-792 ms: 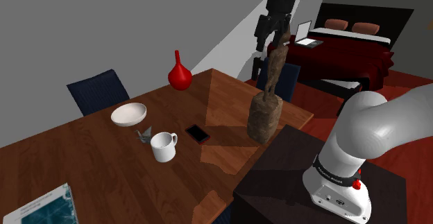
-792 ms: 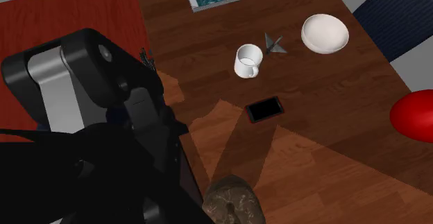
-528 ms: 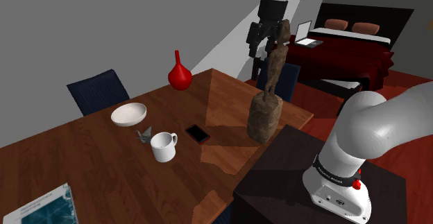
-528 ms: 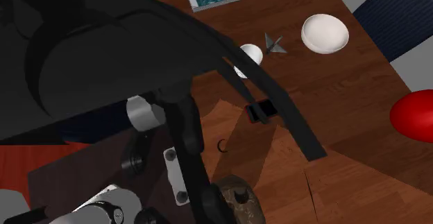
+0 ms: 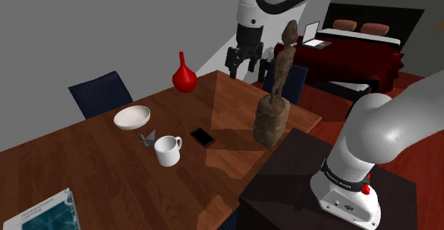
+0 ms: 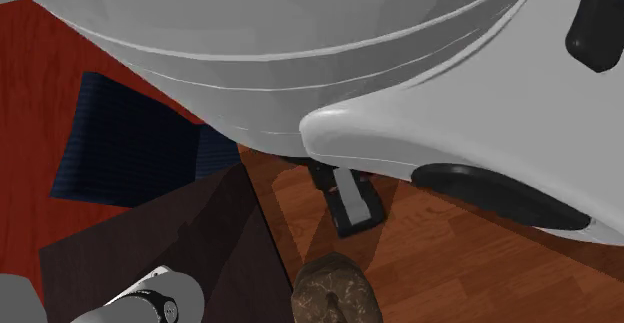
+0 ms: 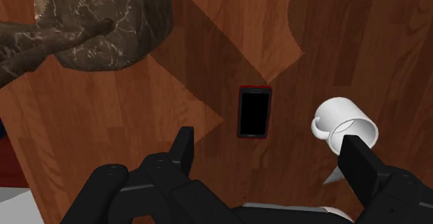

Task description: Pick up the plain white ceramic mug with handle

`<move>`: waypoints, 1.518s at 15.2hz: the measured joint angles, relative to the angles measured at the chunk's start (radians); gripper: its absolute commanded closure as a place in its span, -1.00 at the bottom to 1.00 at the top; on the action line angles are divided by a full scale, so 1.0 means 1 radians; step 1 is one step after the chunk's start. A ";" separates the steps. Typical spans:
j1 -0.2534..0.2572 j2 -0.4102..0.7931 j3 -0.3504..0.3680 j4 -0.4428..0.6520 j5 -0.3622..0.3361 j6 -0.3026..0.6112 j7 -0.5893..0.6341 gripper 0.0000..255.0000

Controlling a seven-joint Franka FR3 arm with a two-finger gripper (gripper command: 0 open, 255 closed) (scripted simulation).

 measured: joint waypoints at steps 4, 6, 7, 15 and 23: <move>0.010 0.113 0.058 0.008 0.009 0.102 0.064 -1.00; 0.012 0.177 0.083 0.017 0.007 0.154 0.093 -1.00; 0.014 0.213 0.098 0.030 0.004 0.177 0.112 -1.00; 0.023 0.501 0.188 0.143 -0.065 0.335 0.261 -1.00; 0.074 0.815 0.219 0.339 -0.206 0.420 0.434 -1.00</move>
